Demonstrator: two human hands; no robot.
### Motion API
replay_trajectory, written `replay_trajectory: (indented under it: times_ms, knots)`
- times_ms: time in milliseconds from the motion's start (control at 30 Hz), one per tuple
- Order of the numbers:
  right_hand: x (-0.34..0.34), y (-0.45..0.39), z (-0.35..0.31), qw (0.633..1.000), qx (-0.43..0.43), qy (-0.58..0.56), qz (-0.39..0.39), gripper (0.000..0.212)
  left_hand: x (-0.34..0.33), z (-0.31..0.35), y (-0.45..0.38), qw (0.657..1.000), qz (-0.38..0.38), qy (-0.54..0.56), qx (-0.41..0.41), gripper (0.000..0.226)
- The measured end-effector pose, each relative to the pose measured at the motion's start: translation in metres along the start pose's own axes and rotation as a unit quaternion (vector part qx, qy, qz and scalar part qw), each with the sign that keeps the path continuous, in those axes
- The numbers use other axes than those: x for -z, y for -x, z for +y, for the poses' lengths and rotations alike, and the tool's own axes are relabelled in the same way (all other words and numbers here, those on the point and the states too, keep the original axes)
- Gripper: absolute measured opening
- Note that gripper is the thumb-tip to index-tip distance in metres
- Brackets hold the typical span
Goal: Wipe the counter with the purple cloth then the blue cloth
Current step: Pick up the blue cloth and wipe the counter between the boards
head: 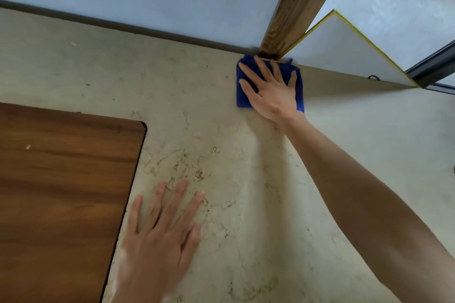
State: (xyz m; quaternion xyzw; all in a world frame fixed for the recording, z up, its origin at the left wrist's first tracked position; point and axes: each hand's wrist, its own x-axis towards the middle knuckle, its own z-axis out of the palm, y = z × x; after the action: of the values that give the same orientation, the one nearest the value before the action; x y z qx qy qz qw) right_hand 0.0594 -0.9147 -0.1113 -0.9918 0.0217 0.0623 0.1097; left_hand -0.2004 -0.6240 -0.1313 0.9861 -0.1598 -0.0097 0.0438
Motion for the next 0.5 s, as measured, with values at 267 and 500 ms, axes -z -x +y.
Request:
replay_trajectory:
  times_ms: [267, 500]
  knots:
    - [-0.012, 0.079, -0.014, 1.0, -0.013, -0.007, 0.026, 0.054, 0.0, -0.002, -0.005, 0.999, -0.047, -0.005, 0.016, 0.06]
    - [-0.06, 0.401, -0.012, 0.992, 0.052, 0.111, 0.001, 0.062, 0.006, -0.002, -0.001, 0.998, -0.054, -0.007, 0.029, 0.059]
